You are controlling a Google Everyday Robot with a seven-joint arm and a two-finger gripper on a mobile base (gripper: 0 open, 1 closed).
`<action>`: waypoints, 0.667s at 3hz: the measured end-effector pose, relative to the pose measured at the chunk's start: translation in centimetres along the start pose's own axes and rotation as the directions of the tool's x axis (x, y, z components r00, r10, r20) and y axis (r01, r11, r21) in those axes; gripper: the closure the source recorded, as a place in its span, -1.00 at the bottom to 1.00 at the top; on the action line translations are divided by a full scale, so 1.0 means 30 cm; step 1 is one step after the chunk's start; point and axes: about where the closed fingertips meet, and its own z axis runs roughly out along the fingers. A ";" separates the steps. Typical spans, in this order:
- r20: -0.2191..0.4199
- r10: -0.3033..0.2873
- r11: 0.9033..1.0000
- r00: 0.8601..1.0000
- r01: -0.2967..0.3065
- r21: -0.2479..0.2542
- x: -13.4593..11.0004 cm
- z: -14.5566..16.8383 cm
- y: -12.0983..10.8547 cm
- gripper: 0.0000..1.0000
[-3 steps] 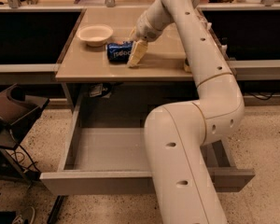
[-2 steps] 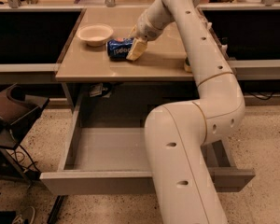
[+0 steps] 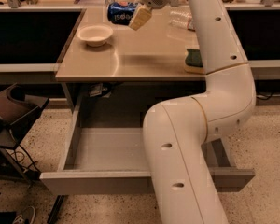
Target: Place pepsi can into top drawer
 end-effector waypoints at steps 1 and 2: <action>-0.103 0.114 0.991 0.988 -0.120 -0.056 0.062 0.057 0.108 1.00; -0.111 0.151 0.987 0.982 -0.157 -0.044 0.051 0.132 0.133 1.00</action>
Offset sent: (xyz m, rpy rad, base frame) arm -0.0173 -0.0011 -0.0292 -0.0407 0.1134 -0.0811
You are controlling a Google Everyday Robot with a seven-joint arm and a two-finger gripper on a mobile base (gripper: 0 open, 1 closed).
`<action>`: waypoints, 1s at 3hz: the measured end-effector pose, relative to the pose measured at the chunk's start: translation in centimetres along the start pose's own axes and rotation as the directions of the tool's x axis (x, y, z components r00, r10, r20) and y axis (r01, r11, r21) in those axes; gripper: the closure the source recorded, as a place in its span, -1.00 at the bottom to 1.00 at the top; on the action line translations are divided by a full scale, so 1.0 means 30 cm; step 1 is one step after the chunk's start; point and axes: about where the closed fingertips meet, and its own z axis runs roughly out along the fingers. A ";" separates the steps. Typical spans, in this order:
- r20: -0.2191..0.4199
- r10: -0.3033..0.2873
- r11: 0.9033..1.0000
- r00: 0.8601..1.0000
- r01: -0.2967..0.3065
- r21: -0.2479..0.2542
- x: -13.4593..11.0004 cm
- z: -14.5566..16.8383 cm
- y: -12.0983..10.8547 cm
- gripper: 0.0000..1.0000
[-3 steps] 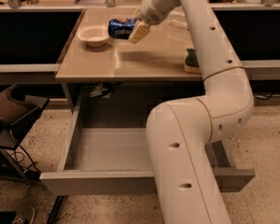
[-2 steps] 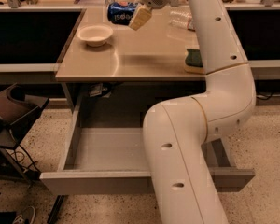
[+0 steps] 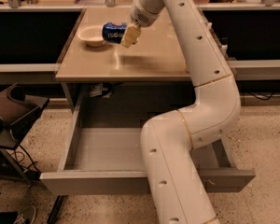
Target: Place pepsi can into top drawer
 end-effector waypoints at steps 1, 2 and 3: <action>0.092 0.019 0.999 0.996 -0.021 0.023 -0.192 -0.103 0.075 1.00; 0.093 0.019 0.999 0.996 -0.021 0.023 -0.192 -0.103 0.075 1.00; 0.129 0.044 0.997 0.991 -0.036 -0.067 -0.244 -0.127 0.109 1.00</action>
Offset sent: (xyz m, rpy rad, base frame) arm -0.0911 0.0419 0.0694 0.0483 0.0207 -0.0057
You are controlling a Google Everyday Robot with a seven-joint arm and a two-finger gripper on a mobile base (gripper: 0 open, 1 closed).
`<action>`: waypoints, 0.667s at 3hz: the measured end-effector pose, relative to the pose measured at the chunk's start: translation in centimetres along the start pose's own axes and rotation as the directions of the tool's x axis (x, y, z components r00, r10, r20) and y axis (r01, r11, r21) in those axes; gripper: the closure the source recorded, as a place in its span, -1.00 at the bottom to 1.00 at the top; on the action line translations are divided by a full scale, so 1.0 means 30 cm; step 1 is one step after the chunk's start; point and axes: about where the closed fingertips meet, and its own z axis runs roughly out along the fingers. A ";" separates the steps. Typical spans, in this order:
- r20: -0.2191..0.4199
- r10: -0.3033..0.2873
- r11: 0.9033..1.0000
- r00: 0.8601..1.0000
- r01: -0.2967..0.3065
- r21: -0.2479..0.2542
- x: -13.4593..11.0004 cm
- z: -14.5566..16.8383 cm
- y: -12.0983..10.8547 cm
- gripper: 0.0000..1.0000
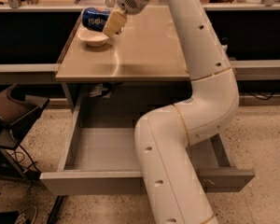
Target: Place pepsi can into top drawer
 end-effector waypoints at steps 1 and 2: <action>0.146 0.071 0.978 0.987 -0.040 -0.204 -0.212 -0.124 0.141 1.00; 0.191 0.152 0.947 0.970 -0.087 -0.309 -0.280 -0.164 0.187 1.00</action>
Offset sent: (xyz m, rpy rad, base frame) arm -0.0441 0.0356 0.0519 0.1571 0.1316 0.1128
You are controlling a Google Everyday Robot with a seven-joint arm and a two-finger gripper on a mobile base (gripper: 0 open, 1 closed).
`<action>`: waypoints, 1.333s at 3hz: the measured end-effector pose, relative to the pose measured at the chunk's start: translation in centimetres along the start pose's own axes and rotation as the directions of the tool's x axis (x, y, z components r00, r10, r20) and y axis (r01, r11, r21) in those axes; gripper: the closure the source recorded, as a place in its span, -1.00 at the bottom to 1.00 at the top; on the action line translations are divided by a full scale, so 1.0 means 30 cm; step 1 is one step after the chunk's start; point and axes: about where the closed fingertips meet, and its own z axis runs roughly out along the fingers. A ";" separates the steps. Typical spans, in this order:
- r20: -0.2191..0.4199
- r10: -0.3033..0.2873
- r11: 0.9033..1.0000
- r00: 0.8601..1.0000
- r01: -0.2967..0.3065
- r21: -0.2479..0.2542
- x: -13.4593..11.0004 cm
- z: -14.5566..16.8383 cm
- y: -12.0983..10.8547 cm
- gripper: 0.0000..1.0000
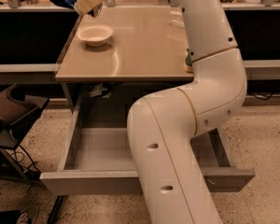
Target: Place pepsi can into top drawer
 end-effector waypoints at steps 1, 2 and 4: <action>0.039 0.037 0.998 0.999 -0.035 -0.060 -0.012 0.014 0.017 1.00; 0.089 0.137 0.971 0.987 -0.117 -0.207 -0.079 -0.097 0.173 1.00; 0.145 0.280 0.924 0.949 -0.225 -0.308 -0.182 -0.268 0.320 1.00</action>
Offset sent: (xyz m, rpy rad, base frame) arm -0.1542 -0.0560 0.0936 0.0800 0.5076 0.2575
